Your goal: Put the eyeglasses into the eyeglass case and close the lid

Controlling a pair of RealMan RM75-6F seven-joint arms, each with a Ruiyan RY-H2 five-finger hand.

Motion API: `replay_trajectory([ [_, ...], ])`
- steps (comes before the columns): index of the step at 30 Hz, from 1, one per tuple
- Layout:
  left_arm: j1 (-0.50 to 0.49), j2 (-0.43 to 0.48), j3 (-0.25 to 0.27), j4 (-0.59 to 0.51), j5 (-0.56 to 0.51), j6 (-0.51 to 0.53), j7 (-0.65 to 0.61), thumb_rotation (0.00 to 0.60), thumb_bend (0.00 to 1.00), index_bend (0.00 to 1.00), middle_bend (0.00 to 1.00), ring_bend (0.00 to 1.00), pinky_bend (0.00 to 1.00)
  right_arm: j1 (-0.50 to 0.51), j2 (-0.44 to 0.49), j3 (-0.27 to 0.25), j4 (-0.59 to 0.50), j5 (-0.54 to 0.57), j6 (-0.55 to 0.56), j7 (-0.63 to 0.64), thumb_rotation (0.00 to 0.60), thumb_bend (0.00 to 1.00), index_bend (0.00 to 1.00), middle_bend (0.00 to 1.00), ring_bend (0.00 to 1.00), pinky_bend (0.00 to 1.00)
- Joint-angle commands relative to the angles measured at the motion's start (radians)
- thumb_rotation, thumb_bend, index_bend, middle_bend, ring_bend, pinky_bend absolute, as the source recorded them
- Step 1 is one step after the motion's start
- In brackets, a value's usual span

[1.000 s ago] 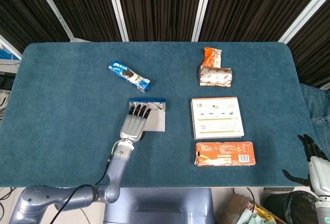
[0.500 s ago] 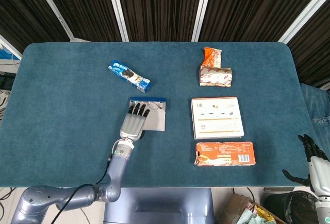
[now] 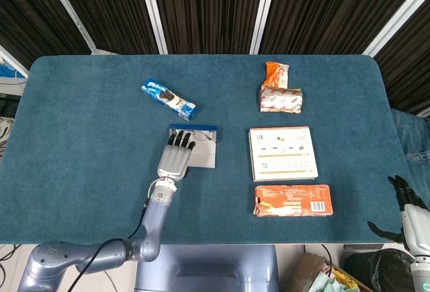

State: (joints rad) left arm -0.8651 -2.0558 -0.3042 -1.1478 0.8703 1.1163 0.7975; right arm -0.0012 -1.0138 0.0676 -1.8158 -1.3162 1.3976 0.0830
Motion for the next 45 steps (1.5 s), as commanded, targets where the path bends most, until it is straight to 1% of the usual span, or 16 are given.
replay_trajectory([
  [1, 0.0, 0.001, -0.001, -0.002, 0.001, 0.003, 0.003, 0.6, 0.27, 0.28, 0.1, 0.03, 0.13, 0.0, 0.0, 0.0, 0.0, 0.0, 0.001, 0.0, 0.6, 0.25, 0.08, 0.05, 0.12, 0.16],
  [9, -0.008, 0.001, -0.018, -0.006, 0.001, 0.014, 0.013, 0.6, 0.28, 0.3, 0.1, 0.03, 0.13, 0.0, 0.0, 0.0, -0.001, 0.001, 0.0, 0.001, 0.6, 0.25, 0.08, 0.05, 0.12, 0.16],
  [15, -0.023, -0.001, -0.043, 0.006, -0.004, 0.021, 0.021, 0.6, 0.28, 0.3, 0.11, 0.03, 0.13, 0.0, 0.001, -0.001, -0.002, 0.001, -0.001, 0.001, 0.6, 0.25, 0.08, 0.05, 0.12, 0.16],
  [24, -0.046, -0.004, -0.075, 0.02, -0.02, 0.022, 0.034, 0.6, 0.31, 0.33, 0.11, 0.03, 0.13, -0.001, 0.001, -0.001, -0.004, 0.003, -0.001, 0.001, 0.6, 0.25, 0.08, 0.05, 0.12, 0.16],
  [29, -0.072, -0.02, -0.104, 0.051, -0.033, 0.021, 0.044, 0.6, 0.31, 0.34, 0.11, 0.03, 0.13, -0.001, 0.001, -0.001, -0.005, 0.005, -0.002, 0.001, 0.6, 0.25, 0.08, 0.05, 0.12, 0.16],
  [33, -0.1, -0.038, -0.134, 0.089, -0.049, 0.019, 0.052, 0.6, 0.34, 0.36, 0.12, 0.03, 0.13, -0.001, 0.002, -0.001, -0.005, 0.005, -0.002, 0.002, 0.6, 0.25, 0.08, 0.05, 0.12, 0.16],
  [39, -0.125, -0.06, -0.151, 0.14, -0.061, 0.008, 0.05, 0.6, 0.35, 0.37, 0.12, 0.03, 0.13, -0.001, 0.003, -0.001, -0.007, 0.006, -0.004, 0.003, 0.6, 0.25, 0.08, 0.05, 0.12, 0.16],
  [45, -0.135, -0.081, -0.147, 0.184, -0.072, -0.014, 0.039, 0.6, 0.36, 0.4, 0.12, 0.03, 0.13, -0.001, 0.004, 0.0, -0.007, 0.008, -0.004, 0.007, 0.6, 0.25, 0.08, 0.05, 0.12, 0.16],
])
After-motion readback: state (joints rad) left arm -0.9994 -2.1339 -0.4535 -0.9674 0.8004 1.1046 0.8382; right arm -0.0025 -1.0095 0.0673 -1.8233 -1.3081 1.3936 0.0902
